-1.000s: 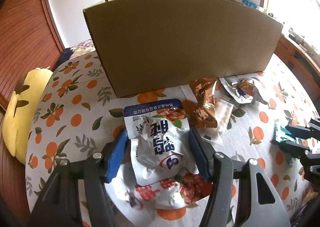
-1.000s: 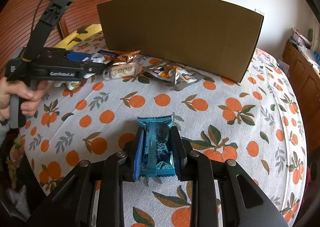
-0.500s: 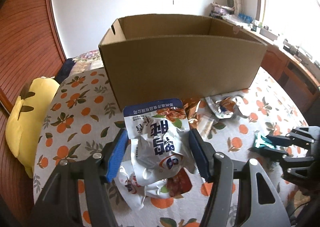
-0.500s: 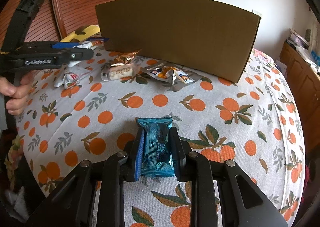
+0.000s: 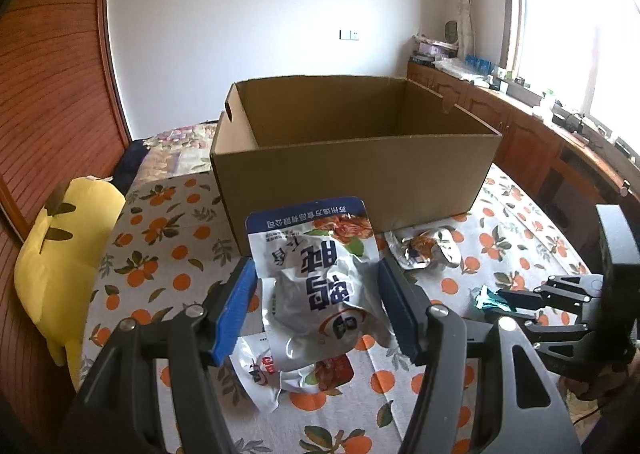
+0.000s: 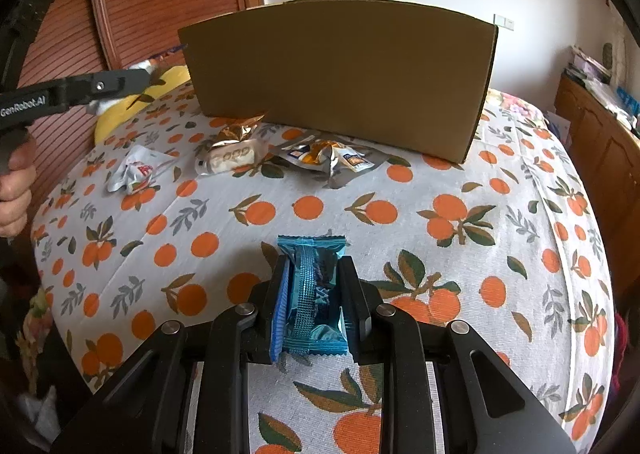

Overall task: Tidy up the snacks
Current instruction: 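Carry the white packet and teal candy over the box and open both tools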

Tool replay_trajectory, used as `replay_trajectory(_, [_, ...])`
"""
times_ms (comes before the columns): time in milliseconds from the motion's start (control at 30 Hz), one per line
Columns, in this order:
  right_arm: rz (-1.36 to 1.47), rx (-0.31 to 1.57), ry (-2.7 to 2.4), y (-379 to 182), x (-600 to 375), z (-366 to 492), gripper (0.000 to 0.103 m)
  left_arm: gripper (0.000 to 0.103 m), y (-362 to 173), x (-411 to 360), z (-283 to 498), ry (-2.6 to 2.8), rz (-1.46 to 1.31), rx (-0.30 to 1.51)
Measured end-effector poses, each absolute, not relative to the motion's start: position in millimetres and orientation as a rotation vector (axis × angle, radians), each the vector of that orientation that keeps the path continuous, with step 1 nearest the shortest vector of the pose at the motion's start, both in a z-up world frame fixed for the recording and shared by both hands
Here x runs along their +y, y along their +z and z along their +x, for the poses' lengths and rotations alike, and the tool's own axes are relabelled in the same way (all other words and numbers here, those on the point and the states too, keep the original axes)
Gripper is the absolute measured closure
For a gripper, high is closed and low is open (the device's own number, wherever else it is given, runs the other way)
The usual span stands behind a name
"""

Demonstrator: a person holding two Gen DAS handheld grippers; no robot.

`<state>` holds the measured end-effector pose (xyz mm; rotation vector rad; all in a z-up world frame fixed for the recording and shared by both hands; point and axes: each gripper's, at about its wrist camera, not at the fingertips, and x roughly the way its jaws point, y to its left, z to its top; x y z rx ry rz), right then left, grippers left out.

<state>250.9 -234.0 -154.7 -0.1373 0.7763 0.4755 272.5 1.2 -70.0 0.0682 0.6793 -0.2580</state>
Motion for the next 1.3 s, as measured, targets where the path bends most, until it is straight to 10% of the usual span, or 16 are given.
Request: replay_trajectory(1300, [-0.165, 0.601, 0.471, -40.7, -230.9, 302.3, 0.081, 0.041, -20.5, -5.5, 326.4, -0.291, 0.068, 0.555])
